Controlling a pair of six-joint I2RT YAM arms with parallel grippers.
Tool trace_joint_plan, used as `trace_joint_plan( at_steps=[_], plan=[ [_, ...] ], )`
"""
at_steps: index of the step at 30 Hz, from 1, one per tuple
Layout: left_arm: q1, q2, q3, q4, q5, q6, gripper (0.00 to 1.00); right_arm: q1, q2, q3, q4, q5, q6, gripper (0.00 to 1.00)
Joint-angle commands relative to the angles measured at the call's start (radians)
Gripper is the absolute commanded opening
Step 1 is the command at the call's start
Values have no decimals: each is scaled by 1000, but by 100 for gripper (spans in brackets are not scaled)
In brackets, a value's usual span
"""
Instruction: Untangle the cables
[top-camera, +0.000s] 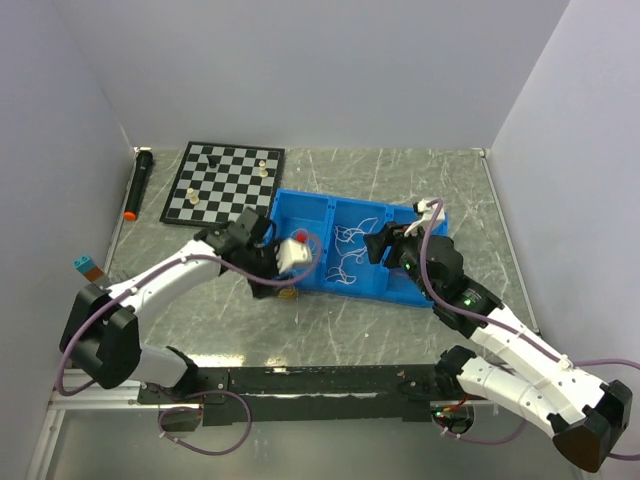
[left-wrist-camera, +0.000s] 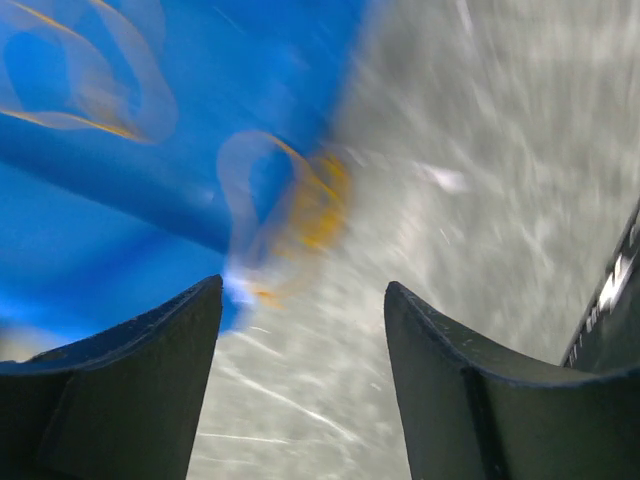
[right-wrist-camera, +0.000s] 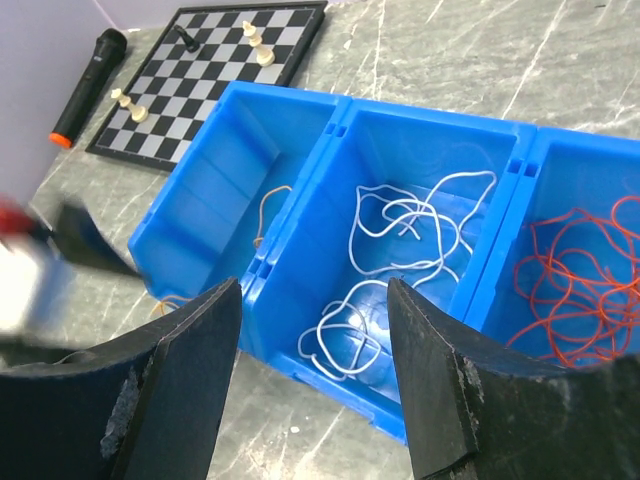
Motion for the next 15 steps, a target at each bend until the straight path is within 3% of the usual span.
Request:
trace_joint_plan(
  at_steps=[1,10,15],
  plan=[
    [-31,-65,-134,82,-30,119,67,-5,-39,-17,-4,-4,4,67],
    [-62,-100,-265,378,-140,58,64,-5,-57,-57,1,-23,33,65],
    [-92,-41,-251,369,-113,10,64,-5,-67,-67,7,-21,39,64]
  ],
)
